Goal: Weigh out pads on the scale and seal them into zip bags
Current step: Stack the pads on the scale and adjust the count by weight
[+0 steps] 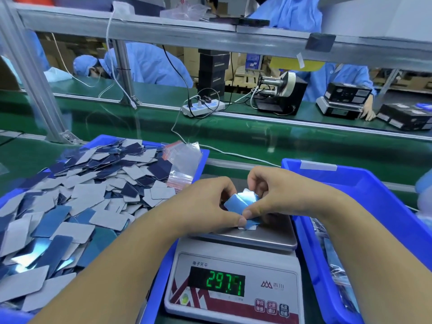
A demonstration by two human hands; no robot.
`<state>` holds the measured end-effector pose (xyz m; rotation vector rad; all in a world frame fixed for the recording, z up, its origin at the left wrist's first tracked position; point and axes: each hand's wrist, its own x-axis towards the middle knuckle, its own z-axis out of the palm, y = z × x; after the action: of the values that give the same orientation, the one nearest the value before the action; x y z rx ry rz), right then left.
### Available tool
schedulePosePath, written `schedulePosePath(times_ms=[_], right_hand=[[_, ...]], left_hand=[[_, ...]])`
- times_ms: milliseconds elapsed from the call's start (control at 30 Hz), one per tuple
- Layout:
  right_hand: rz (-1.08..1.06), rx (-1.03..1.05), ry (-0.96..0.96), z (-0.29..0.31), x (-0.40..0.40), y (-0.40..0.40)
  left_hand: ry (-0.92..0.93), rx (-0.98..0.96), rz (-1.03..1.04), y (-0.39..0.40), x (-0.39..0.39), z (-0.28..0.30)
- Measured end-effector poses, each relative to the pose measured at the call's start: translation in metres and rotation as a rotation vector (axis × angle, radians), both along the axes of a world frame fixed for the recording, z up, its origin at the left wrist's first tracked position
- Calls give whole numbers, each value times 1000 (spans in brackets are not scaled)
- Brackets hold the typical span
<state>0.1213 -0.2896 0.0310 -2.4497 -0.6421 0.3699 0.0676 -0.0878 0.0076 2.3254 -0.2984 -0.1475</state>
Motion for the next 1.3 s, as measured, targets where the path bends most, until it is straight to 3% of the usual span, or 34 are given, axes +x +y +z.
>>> schedulePosePath(times_ms=[167, 267, 433, 533, 1000, 1300], right_hand=[[52, 89, 88, -1, -2, 2], [136, 79, -27, 1, -3, 3], [75, 290, -287, -5, -2, 8], [95, 198, -387, -13, -1, 15], [135, 67, -407, -16, -1, 19], [119, 156, -281, -19, 0, 20]], left_hand=[[-6, -110, -35, 2, 1, -1], [-90, -152, -28, 1, 0, -3], [-383, -151, 22, 6, 4, 0], [-362, -86, 11, 9, 5, -1], [-354, -165, 131, 8, 12, -11], [-399, -176, 164, 5, 15, -13]])
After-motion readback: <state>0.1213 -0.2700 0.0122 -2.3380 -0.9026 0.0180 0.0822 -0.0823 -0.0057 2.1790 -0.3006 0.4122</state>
